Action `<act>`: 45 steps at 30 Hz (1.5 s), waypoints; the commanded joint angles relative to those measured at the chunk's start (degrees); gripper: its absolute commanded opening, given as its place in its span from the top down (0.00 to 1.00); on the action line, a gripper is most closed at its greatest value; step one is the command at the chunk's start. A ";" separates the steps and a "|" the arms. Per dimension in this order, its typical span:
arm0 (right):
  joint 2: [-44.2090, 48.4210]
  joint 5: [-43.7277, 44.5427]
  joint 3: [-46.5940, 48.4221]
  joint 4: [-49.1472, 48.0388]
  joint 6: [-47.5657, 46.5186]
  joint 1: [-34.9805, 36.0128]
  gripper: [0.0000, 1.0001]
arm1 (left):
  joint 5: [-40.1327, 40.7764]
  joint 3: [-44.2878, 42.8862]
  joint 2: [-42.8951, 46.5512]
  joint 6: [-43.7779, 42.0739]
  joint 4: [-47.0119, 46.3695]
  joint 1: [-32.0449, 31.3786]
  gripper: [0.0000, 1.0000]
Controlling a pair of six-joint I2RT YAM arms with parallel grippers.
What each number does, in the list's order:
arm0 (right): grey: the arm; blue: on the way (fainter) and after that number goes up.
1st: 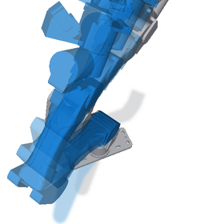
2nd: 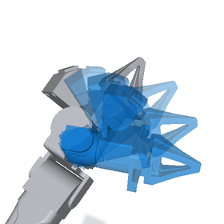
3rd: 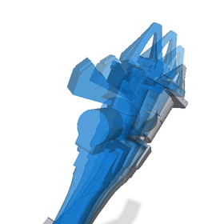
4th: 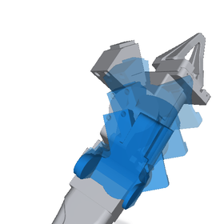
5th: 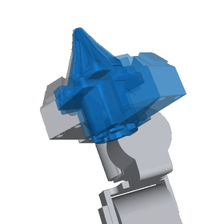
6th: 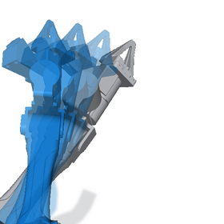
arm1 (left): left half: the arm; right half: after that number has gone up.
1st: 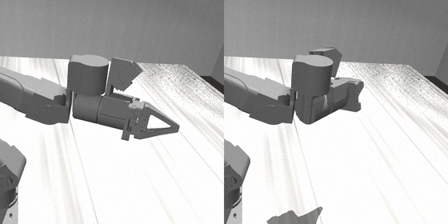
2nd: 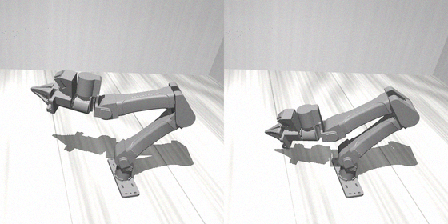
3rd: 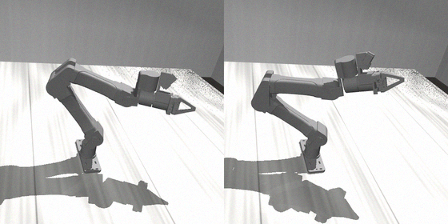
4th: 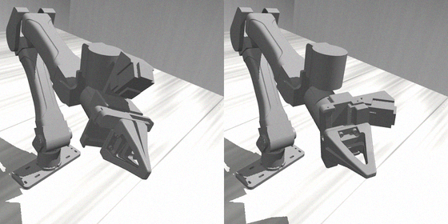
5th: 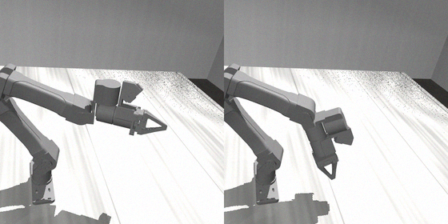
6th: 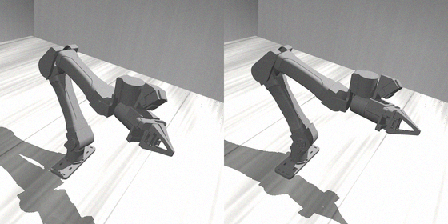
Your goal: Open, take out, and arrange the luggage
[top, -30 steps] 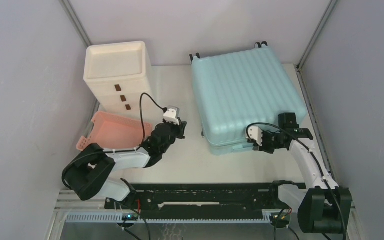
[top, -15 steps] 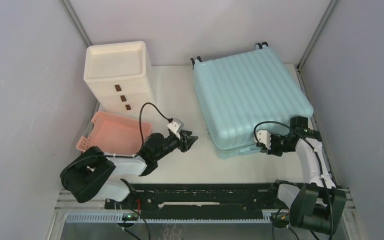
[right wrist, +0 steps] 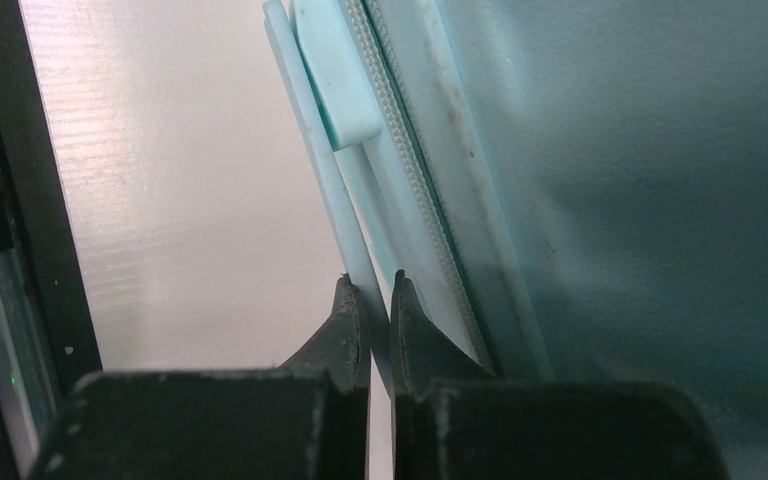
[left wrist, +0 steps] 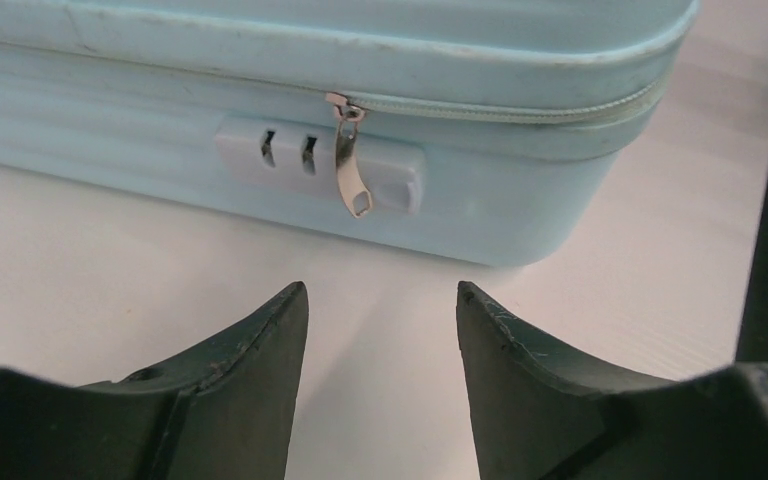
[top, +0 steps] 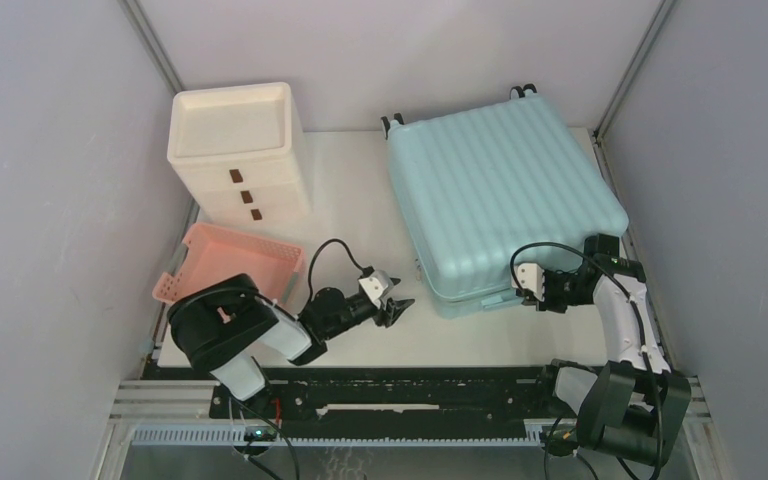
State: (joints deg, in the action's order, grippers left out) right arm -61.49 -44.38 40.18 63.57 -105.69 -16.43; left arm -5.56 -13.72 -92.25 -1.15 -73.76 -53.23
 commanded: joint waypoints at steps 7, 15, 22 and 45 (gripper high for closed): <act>-1.30 5.42 0.60 4.43 7.08 -3.26 1.00 | -1.28 -5.66 -1.93 -5.01 -7.44 0.61 0.41; -1.45 5.53 0.60 4.23 7.16 -3.35 1.00 | -5.34 -8.25 -2.94 -3.64 -7.46 2.81 0.52; -1.35 5.44 0.60 4.33 7.08 -3.44 1.00 | -10.16 -9.78 -4.85 -2.00 -7.38 3.98 0.63; -0.13 8.64 0.60 4.03 5.88 -5.86 1.00 | -5.35 -9.27 -4.52 2.87 -5.99 7.20 1.00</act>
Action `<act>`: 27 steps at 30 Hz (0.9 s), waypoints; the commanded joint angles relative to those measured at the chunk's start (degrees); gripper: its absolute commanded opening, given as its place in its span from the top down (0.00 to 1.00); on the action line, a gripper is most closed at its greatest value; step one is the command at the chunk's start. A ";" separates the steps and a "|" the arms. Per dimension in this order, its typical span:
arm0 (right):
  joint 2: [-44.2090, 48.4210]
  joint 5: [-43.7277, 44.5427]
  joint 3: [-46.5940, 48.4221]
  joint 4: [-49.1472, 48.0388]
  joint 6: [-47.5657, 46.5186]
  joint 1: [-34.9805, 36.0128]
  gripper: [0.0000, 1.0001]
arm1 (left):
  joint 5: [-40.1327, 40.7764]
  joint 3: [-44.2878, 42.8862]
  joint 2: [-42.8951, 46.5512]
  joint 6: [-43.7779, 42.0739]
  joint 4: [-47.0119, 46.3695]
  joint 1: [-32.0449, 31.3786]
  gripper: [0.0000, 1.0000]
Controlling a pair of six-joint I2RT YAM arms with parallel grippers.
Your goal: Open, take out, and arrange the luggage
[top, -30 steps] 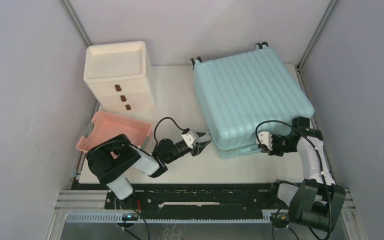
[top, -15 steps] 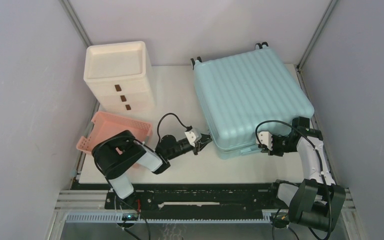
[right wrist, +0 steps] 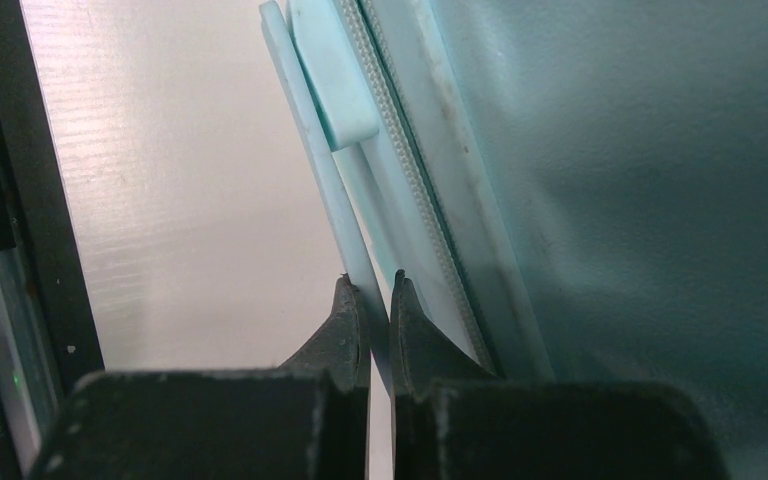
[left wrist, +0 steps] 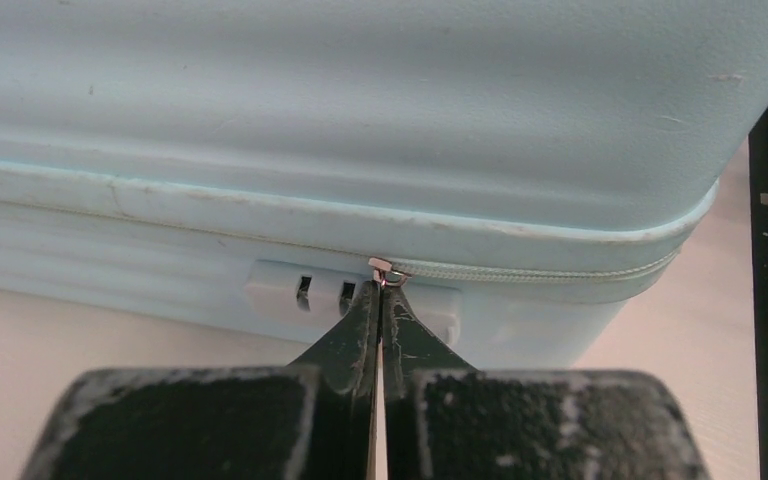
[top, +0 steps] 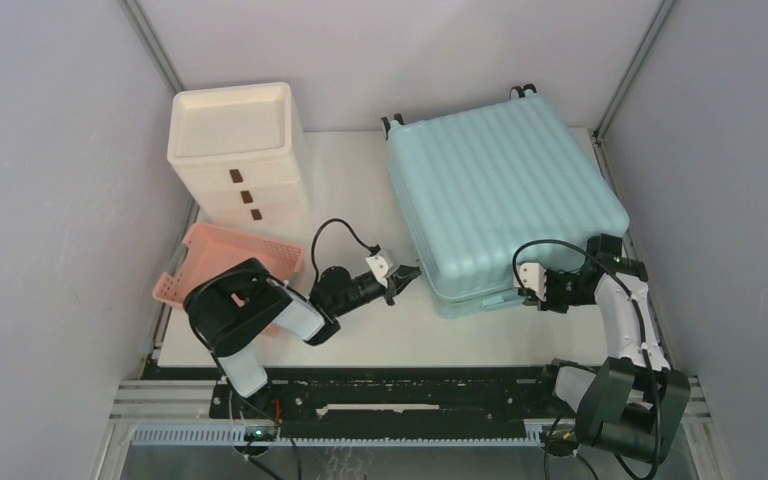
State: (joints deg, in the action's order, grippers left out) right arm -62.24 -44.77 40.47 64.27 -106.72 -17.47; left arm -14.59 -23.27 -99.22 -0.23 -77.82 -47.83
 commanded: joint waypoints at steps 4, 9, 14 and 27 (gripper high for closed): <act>1.16 10.65 0.31 3.40 5.26 -6.71 1.00 | 4.44 -0.16 3.79 2.62 0.81 3.60 1.00; 0.92 12.17 0.31 3.56 2.88 -9.43 1.00 | 6.36 -3.07 5.49 2.73 8.08 4.99 1.00; 0.13 12.82 0.31 3.75 0.84 -11.85 1.00 | 7.54 -7.80 5.69 3.93 16.83 6.64 1.00; -0.62 12.90 0.31 4.80 -2.71 -15.02 1.00 | 10.55 -19.37 5.57 9.28 35.44 11.36 1.00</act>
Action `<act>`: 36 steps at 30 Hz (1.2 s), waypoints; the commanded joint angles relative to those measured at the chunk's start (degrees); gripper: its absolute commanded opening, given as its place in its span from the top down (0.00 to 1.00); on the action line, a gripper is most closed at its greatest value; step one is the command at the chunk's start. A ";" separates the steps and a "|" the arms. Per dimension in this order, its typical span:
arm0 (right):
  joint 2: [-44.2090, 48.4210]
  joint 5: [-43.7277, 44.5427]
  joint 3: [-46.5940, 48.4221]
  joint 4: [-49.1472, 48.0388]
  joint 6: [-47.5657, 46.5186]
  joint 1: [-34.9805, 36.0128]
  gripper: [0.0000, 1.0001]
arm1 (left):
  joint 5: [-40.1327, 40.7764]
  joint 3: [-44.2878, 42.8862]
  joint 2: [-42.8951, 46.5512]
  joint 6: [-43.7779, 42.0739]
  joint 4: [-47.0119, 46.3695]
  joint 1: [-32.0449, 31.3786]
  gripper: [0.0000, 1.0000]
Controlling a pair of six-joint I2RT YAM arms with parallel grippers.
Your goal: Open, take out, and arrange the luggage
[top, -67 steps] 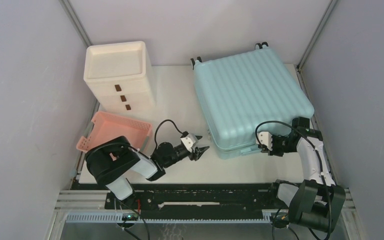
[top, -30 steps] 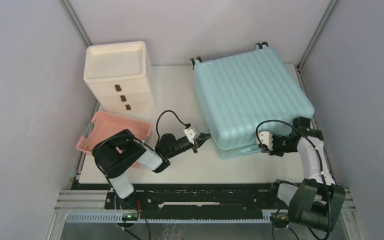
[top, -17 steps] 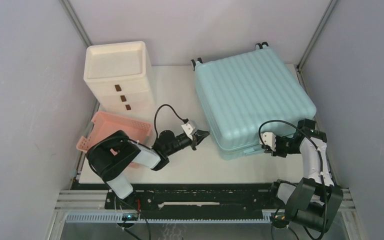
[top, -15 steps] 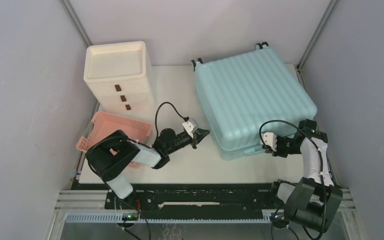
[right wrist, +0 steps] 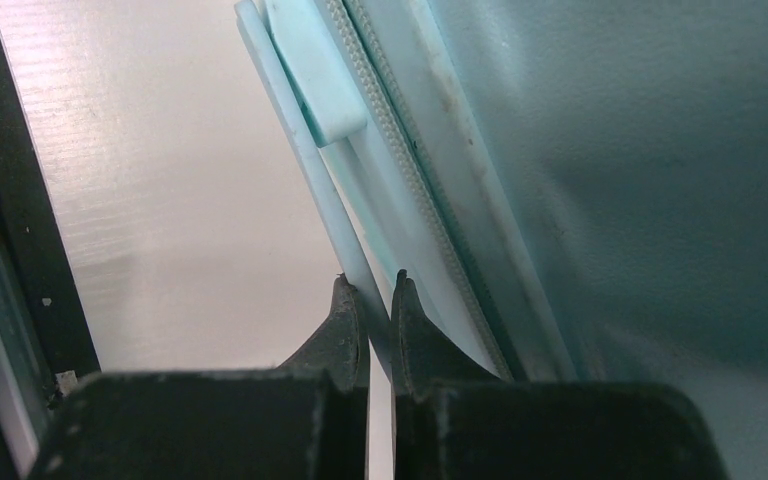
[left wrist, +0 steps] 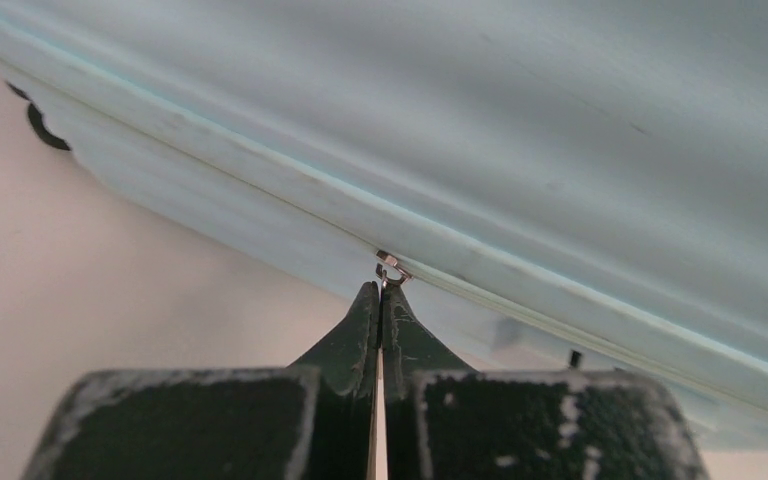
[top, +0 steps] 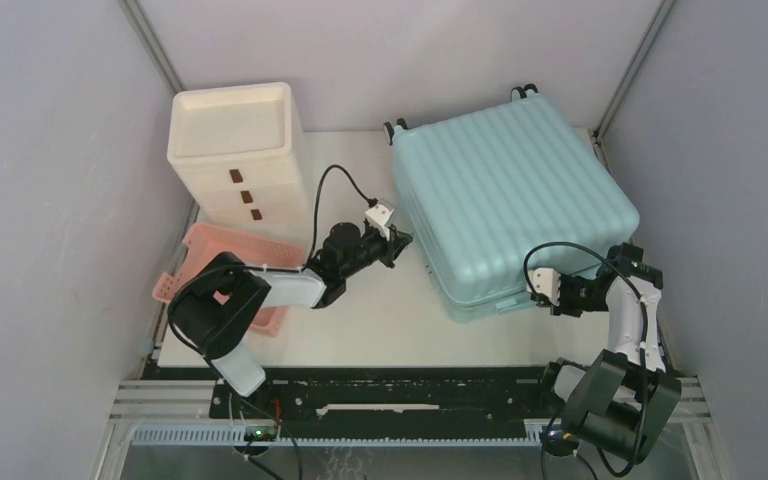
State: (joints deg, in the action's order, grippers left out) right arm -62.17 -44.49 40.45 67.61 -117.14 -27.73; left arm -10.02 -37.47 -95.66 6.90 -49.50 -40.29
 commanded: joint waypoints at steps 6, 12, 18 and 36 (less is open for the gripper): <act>-0.66 12.85 0.33 1.60 6.74 -5.14 1.00 | 4.15 -12.62 1.05 2.51 16.84 7.21 1.00; -0.67 12.46 0.33 1.98 5.92 -5.15 1.00 | 2.36 -20.04 -2.20 2.56 24.57 10.59 1.00; -0.76 12.03 0.33 2.37 5.54 -5.15 1.00 | 1.88 -25.67 -5.71 3.38 29.12 13.03 1.00; -0.94 11.05 0.33 2.92 5.08 -4.63 1.00 | 5.23 -39.88 -13.04 -3.20 37.16 15.88 1.00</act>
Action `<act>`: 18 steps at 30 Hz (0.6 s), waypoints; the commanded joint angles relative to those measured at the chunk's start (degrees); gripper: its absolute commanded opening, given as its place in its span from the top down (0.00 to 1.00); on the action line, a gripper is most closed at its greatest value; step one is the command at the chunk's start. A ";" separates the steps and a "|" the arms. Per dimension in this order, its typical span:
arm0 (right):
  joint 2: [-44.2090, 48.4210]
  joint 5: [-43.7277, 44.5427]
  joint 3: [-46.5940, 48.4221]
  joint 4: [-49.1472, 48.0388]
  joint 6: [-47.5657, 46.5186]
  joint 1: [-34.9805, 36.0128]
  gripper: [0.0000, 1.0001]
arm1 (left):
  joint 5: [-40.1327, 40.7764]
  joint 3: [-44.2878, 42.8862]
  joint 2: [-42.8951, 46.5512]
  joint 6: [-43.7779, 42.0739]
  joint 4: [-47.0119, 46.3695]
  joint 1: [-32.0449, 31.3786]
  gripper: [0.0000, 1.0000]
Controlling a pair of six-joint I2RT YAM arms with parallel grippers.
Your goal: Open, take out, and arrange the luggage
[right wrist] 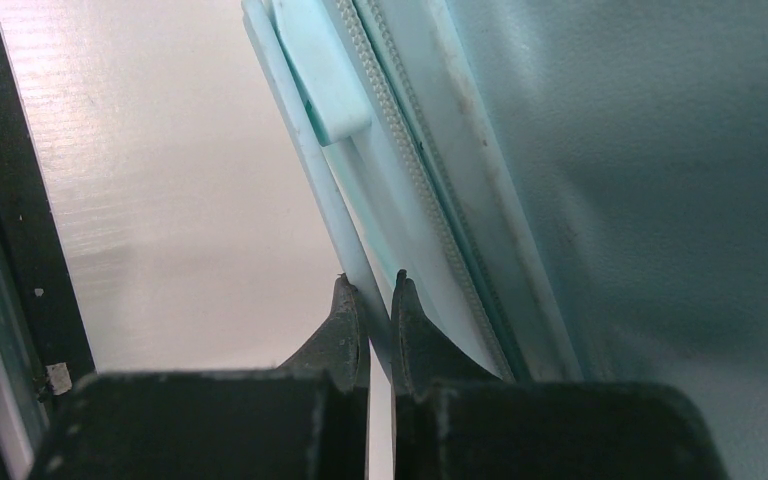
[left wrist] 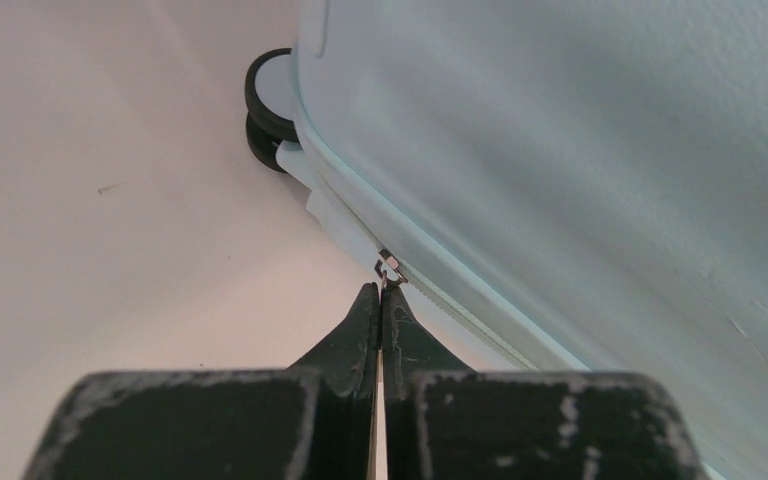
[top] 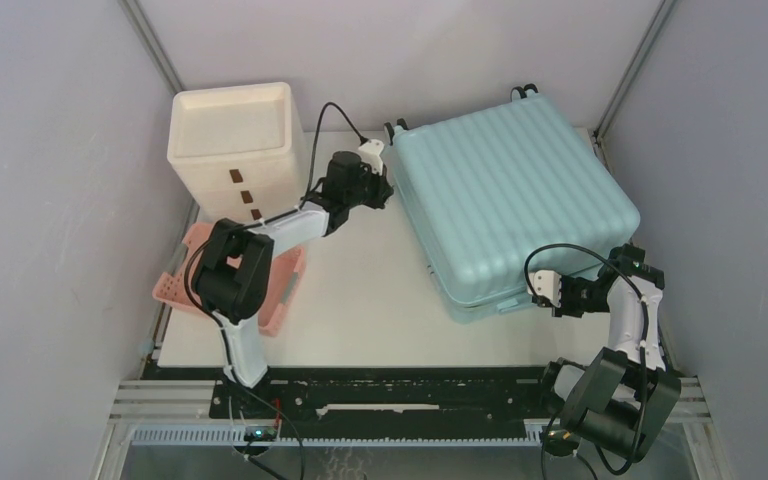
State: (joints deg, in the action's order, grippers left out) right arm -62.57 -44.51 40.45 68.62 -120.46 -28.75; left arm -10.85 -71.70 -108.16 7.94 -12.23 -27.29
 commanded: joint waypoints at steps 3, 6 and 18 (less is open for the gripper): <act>-0.63 11.03 0.33 2.08 8.40 -3.50 1.00 | 6.19 -6.94 -1.42 -5.18 0.34 3.36 1.00; -0.54 10.81 0.33 2.40 8.48 -3.42 1.00 | 5.55 -8.14 -2.36 -5.45 0.45 4.02 1.00; -0.57 10.06 0.33 2.99 8.80 -2.81 1.00 | 6.17 -14.11 -6.97 -5.61 1.68 5.40 1.00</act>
State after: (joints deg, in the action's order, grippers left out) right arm -62.57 -44.51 40.45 68.88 -120.51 -28.75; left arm -10.90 -80.66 -114.06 4.08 -8.25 -25.30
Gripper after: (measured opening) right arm 0.037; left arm 0.006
